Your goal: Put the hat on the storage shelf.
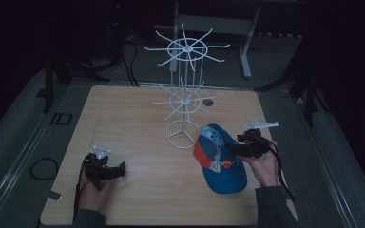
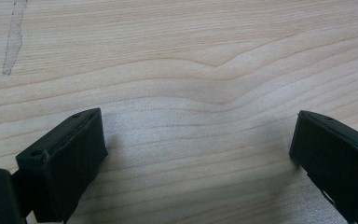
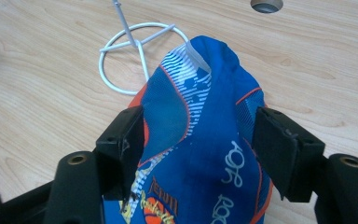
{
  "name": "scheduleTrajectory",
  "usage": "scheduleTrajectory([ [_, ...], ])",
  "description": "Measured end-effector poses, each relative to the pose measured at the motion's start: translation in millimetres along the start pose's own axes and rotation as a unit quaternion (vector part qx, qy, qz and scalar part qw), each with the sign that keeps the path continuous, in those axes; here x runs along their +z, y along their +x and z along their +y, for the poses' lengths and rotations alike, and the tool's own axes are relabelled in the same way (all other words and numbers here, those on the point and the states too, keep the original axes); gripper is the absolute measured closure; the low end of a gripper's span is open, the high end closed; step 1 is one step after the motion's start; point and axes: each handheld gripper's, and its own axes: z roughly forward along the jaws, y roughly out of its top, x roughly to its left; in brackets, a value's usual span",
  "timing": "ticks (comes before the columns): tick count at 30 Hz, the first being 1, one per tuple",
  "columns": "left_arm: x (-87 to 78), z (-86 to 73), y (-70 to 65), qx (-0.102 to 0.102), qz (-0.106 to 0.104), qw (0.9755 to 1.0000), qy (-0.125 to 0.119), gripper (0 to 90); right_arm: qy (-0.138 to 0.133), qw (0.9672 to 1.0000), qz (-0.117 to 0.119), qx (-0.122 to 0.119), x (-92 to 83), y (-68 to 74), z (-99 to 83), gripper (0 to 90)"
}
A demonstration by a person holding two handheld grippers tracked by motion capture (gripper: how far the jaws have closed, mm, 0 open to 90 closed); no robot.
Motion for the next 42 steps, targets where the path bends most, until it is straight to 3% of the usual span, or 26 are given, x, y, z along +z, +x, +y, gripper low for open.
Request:
scheduleTrajectory([
  [11, -0.2, 0.1, 0.3, 0.002, 0.0, 1.0, 0.001, 3.9, 0.014, 0.9999, -0.002, -0.009, 11.3, -0.6, 10.6, 30.2],
  [14, -0.2, 0.1, 0.3, 0.002, 0.0, 1.0, 0.001, 3.9, 0.015, 0.9998, 0.008, -0.005, 14.0, -1.6, 14.1, 30.2],
  [42, -0.2, 0.0, 0.2, 0.001, 0.0, 1.0, 0.001, 3.9, 0.054, 0.9985, 0.006, 0.005, 44.7, -13.6, 27.7, 32.4],
])
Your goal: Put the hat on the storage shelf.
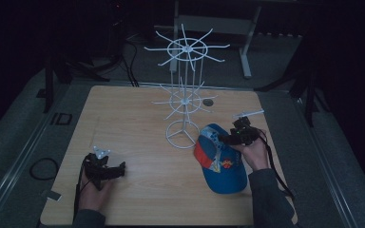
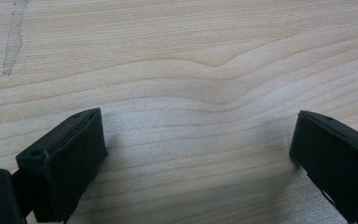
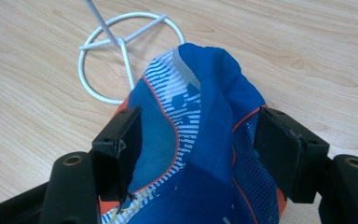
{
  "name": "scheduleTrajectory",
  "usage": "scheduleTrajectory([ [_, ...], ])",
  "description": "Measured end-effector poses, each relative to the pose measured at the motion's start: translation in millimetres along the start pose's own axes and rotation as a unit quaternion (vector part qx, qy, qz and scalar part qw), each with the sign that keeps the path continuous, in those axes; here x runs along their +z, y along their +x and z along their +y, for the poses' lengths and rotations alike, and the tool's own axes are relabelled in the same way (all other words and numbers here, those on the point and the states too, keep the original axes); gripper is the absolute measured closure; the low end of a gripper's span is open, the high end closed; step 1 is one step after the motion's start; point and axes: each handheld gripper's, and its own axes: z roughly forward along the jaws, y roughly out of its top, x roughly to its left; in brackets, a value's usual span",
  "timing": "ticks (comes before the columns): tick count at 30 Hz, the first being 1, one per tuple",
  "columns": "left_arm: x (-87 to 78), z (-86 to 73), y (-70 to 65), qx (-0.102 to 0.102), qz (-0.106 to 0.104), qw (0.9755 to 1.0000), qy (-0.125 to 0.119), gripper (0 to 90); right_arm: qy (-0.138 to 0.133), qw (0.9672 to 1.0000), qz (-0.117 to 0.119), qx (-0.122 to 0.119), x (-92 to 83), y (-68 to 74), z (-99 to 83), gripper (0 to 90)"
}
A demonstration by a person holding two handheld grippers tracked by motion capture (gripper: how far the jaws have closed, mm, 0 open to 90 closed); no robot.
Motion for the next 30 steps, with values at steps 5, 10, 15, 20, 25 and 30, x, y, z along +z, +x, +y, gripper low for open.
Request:
scheduleTrajectory([
  [5, 0.0, 0.0, 0.0, 0.0, 0.0, 1.0, 0.0, 3.9, 0.016, 0.9999, -0.004, 0.005, 10.5, -4.1, 1.6, 34.2],
  [10, 0.0, 0.0, 0.0, 0.0, 0.0, 1.0, 0.0, 3.9, 0.024, 0.9996, -0.003, 0.01, 17.9, -6.0, 2.8, 36.0],
  [15, 0.0, 0.0, 0.0, 0.0, 0.0, 1.0, 0.0, 3.9, 0.048, 0.9988, -0.001, 0.01, 27.3, -6.4, 3.1, 37.7],
  [20, 0.0, 0.0, 0.0, 0.0, 0.0, 1.0, 0.0, 3.9, 0.085, 0.9962, -0.008, 0.02, 39.6, -8.5, 3.2, 40.4],
  [25, 0.0, 0.0, 0.0, 0.0, 0.0, 1.0, 0.0, 3.9, 0.114, 0.9931, -0.011, 0.026, 47.4, -8.7, 2.0, 48.7],
  [30, 0.0, 0.0, 0.0, 0.0, 0.0, 1.0, 0.0, 3.8, 0.14, 0.9897, -0.001, 0.031, 53.6, -10.0, 0.9, 76.1],
])
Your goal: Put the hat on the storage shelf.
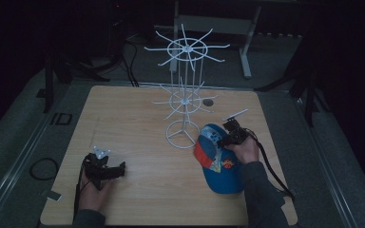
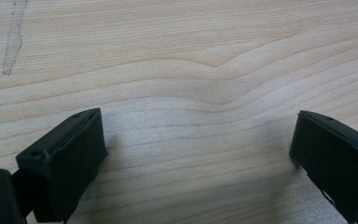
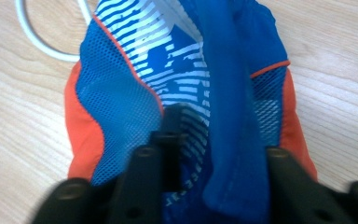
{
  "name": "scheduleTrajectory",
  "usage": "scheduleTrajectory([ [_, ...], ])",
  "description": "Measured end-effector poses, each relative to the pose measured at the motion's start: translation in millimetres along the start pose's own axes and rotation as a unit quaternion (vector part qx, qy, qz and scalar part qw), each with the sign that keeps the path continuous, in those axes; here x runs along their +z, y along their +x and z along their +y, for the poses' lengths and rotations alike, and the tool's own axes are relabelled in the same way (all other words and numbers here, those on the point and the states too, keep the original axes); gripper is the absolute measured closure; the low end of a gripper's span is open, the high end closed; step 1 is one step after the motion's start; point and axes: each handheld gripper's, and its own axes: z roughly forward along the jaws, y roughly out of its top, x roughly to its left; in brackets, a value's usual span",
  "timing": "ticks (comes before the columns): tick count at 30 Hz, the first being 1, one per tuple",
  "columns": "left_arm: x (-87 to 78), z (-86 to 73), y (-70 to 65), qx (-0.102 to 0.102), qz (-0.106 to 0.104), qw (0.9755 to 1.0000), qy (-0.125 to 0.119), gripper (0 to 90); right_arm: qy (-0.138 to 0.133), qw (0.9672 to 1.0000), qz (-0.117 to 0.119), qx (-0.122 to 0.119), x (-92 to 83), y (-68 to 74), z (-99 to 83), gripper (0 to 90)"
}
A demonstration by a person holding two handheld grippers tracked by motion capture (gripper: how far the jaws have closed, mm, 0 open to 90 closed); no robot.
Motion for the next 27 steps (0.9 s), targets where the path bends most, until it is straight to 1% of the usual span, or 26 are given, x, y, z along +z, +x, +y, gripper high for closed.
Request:
scheduleTrajectory([
  [1, 0.0, 0.0, 0.0, 0.0, 0.0, 1.0, 0.0, 3.9, 0.0, 1.0, 0.0, 0.0, 0.0, 0.0, 0.0, 76.1],
  [2, 0.0, 0.0, 0.0, 0.0, 0.0, 1.0, 0.0, 3.9, 0.001, 1.0, 0.005, -0.008, -1.4, 1.8, -0.3, 85.3],
  [3, 0.0, 0.0, 0.0, 0.0, 0.0, 1.0, 0.0, 3.8, 0.001, 1.0, 0.005, -0.008, -1.4, 1.8, -0.3, 85.3],
  [4, 0.0, 0.0, 0.0, 0.0, 0.0, 1.0, 0.0, 3.9, -0.004, 0.9999, 0.006, -0.014, -4.6, 3.5, -0.8, 87.7],
  [7, 0.0, 0.0, 0.0, 0.0, 0.0, 1.0, 0.0, 3.9, -0.008, 0.9998, 0.007, -0.017, -9.3, 5.4, -1.2, 88.0],
  [8, 0.0, 0.0, 0.0, 0.0, 0.0, 1.0, 0.0, 3.9, -0.014, 0.9996, 0.004, -0.024, -14.5, 7.0, -2.1, 88.2],
  [9, 0.0, 0.0, 0.0, 0.0, 0.0, 1.0, 0.0, 3.9, -0.014, 0.9996, 0.004, -0.024, -14.5, 7.0, -2.1, 88.2],
  [10, 0.0, 0.0, 0.0, 0.0, 0.0, 1.0, 0.0, 3.8, -0.023, 0.9991, 0.005, -0.034, -20.1, 8.1, -3.6, 88.2],
  [11, 0.0, 0.0, 0.0, 0.0, 0.0, 1.0, 0.0, 3.9, -0.023, 0.9991, 0.005, -0.034, -20.1, 8.1, -3.6, 88.2],
  [12, 0.0, 0.0, 0.0, 0.0, 0.0, 1.0, 0.0, 3.9, -0.032, 0.9987, 0.005, -0.039, -26.0, 10.3, -5.9, 88.3],
  [14, 0.0, 0.0, 0.0, 0.0, 0.0, 1.0, 0.0, 3.8, -0.036, 0.9986, 0.007, -0.038, -28.3, 11.4, -7.0, 88.3],
  [16, 0.0, 0.0, 0.0, 0.0, 0.0, 1.0, 0.0, 3.9, -0.056, 0.9972, 0.012, -0.047, -37.4, 14.9, -11.7, 88.3],
  [17, 0.0, 0.0, 0.0, 0.0, 0.0, 1.0, 0.0, 3.9, -0.056, 0.9972, 0.012, -0.047, -37.4, 14.9, -11.7, 88.3],
  [18, 0.0, 0.0, 0.0, 0.0, 0.0, 1.0, 0.0, 3.9, -0.069, 0.9963, 0.013, -0.05, -43.5, 16.4, -14.5, 88.3],
  [19, 0.0, 0.0, 0.0, 0.0, 0.0, 1.0, 0.0, 3.9, -0.069, 0.9963, 0.013, -0.05, -43.5, 16.4, -14.5, 88.3],
  [20, 0.0, 0.0, 0.0, 0.0, 0.0, 1.0, 0.0, 3.8, -0.083, 0.9952, 0.015, -0.05, -49.5, 17.0, -16.9, 88.3],
  [21, 0.0, 0.0, 0.0, 0.0, 0.0, 1.0, 0.0, 3.9, -0.083, 0.9952, 0.015, -0.05, -49.5, 17.0, -16.9, 88.3],
  [22, 0.0, 0.0, 0.0, 0.0, 0.0, 1.0, 0.0, 3.9, -0.095, 0.9939, 0.027, -0.048, -54.8, 17.3, -19.1, 88.3],
  [23, 0.0, 0.0, 0.0, 0.0, 0.0, 1.0, 0.0, 3.9, -0.095, 0.9939, 0.027, -0.048, -54.8, 17.3, -19.1, 88.3],
  [24, 0.0, 0.0, 0.0, 0.0, 0.0, 1.0, 0.0, 3.9, -0.105, 0.9927, 0.028, -0.051, -59.4, 18.0, -21.0, 88.3],
  [25, 0.0, 0.0, 0.0, 0.0, 0.0, 1.0, 0.0, 3.9, -0.105, 0.9927, 0.028, -0.051, -59.4, 18.0, -21.0, 88.3],
  [26, 0.0, 0.0, 0.0, 0.0, 0.0, 1.0, 0.0, 3.8, -0.114, 0.9918, 0.027, -0.051, -63.6, 19.0, -22.7, 88.3],
  [27, 0.0, 0.0, 0.0, 0.0, 0.0, 1.0, 0.0, 3.9, -0.114, 0.9918, 0.027, -0.051, -63.6, 19.0, -22.7, 88.3],
])
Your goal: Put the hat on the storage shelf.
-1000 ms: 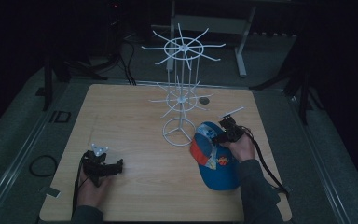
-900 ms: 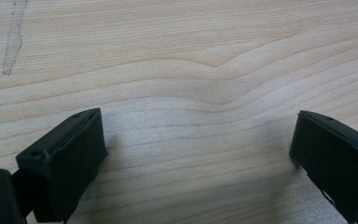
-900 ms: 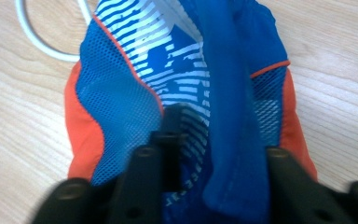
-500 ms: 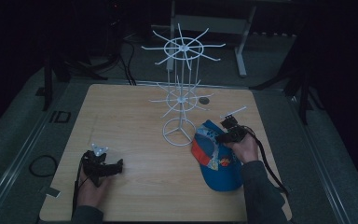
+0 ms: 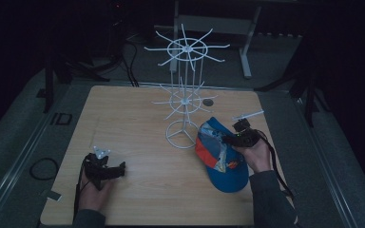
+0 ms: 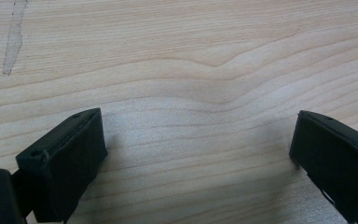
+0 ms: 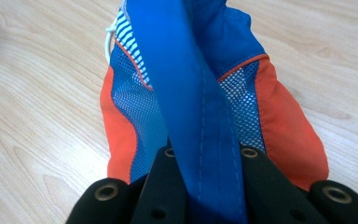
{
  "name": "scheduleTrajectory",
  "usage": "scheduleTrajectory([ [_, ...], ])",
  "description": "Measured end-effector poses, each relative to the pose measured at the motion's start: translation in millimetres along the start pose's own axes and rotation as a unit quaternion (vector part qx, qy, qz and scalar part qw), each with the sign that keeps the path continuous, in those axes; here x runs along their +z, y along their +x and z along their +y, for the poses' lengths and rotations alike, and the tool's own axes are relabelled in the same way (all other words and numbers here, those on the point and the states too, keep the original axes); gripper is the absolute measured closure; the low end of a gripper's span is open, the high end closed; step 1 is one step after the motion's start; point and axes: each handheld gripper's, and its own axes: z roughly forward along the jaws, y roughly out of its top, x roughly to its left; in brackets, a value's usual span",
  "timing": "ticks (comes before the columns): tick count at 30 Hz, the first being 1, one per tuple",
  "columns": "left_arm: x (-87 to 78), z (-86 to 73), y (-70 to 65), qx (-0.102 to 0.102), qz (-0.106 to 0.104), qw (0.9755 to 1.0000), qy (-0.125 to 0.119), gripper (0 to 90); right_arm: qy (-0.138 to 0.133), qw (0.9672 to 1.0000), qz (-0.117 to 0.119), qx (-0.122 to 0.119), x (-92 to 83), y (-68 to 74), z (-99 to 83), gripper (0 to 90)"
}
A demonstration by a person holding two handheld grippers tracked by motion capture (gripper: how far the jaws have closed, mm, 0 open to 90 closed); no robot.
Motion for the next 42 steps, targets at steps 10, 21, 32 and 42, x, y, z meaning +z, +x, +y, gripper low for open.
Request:
scheduleTrajectory([
  [10, 0.1, 0.0, -0.1, -0.001, 0.0, 1.0, -0.001, 3.9, -0.047, 0.9989, 0.002, 0.001, -19.0, 2.2, -4.2, 88.2],
  [21, 0.1, 0.0, -0.1, -0.001, 0.0, 1.0, -0.001, 3.9, -0.08, 0.9967, 0.003, -0.009, -37.9, 2.5, -8.8, 88.2],
  [32, 0.1, 0.1, 0.0, 0.0, 0.0, 1.0, -0.001, 3.9, -0.107, 0.9941, 0.006, -0.017, -51.6, 4.0, -10.4, 88.1],
  [42, 0.1, 0.1, 0.2, 0.001, 0.0, 1.0, -0.001, 3.8, -0.135, 0.9906, 0.0, -0.024, -67.1, 3.5, -12.3, 88.1],
])
